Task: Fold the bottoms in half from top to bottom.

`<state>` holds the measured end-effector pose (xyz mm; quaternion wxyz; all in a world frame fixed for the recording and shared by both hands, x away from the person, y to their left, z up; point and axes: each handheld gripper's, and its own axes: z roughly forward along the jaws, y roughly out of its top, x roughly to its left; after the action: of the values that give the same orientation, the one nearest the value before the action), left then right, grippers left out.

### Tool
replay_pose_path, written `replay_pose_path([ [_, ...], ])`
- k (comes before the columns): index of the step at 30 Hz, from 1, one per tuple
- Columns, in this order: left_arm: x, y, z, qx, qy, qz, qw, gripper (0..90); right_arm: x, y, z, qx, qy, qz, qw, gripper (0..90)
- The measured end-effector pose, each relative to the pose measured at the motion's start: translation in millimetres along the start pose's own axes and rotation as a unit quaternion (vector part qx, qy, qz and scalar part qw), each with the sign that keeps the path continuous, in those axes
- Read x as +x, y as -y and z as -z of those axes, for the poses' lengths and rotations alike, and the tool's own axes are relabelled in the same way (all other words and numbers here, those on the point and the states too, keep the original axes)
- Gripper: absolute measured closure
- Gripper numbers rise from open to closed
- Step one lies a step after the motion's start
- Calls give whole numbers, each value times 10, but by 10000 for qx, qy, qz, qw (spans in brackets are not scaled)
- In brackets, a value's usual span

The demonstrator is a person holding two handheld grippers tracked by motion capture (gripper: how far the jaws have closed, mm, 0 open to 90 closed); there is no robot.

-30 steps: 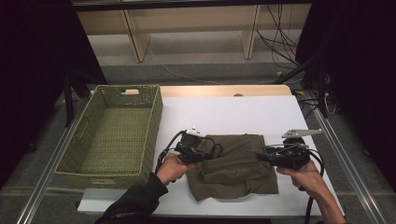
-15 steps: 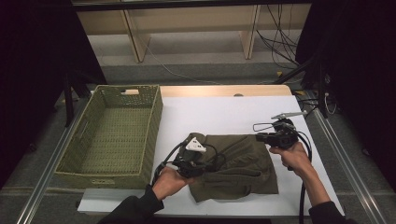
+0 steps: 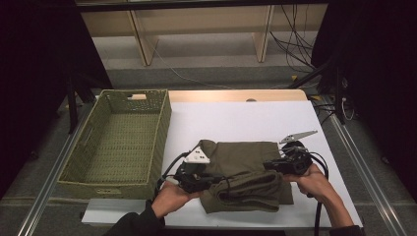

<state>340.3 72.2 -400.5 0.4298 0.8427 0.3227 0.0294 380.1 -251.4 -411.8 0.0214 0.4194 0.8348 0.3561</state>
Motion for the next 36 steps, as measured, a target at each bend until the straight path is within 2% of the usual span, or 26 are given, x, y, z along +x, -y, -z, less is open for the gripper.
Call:
replay_pose_path([
  [3, 113, 30, -40, -33, -153, 142, 9998, 829, -47, 10, 16, -72, 232, -98, 9997, 779],
  [6, 283, 88, -131, 36, -407, 417, 9983, 765, -119, 24, 8, -198, 504, -332, 9980, 682],
  [8, 376, 120, -183, 87, -554, 569, 9968, 679, -185, 47, -9, -256, 817, -531, 9949, 599],
  [11, 529, 148, -270, 115, -760, 903, 9929, 580, -267, 89, -36, -333, 1144, -756, 9900, 495],
  [15, 647, 149, -442, 348, -871, 1138, 9891, 480, -293, 109, -54, -355, 1321, -930, 9862, 440],
  [18, 702, 162, -535, 419, -915, 1284, 9866, 427, -274, 114, -61, -378, 1355, -942, 9856, 421],
  [20, 713, 163, -598, 551, -1066, 1139, 9862, 396, -262, 121, -72, -404, 1359, -911, 9857, 416],
  [23, 717, 143, -655, 525, -996, 1197, 9864, 386, -252, 130, -83, -406, 1352, -892, 9860, 412],
  [26, 726, 98, -711, 504, -772, 1331, 9868, 385, -247, 143, -85, -407, 1350, -890, 9860, 412],
  [29, 721, 54, -782, 544, -623, 1374, 9871, 377, -239, 154, -83, -404, 1347, -910, 9859, 412],
  [31, 720, 31, -847, 572, -538, 1469, 9860, 366, -238, 161, -80, -411, 1350, -925, 9857, 413],
  [34, 692, 5, -926, 620, -514, 1379, 9872, 379, -246, 171, -80, -374, 1452, -957, 9840, 414],
  [36, 643, -11, -931, 588, -620, 1059, 9907, 529, -259, 182, -73, -335, 1500, -1012, 9829, 420],
])
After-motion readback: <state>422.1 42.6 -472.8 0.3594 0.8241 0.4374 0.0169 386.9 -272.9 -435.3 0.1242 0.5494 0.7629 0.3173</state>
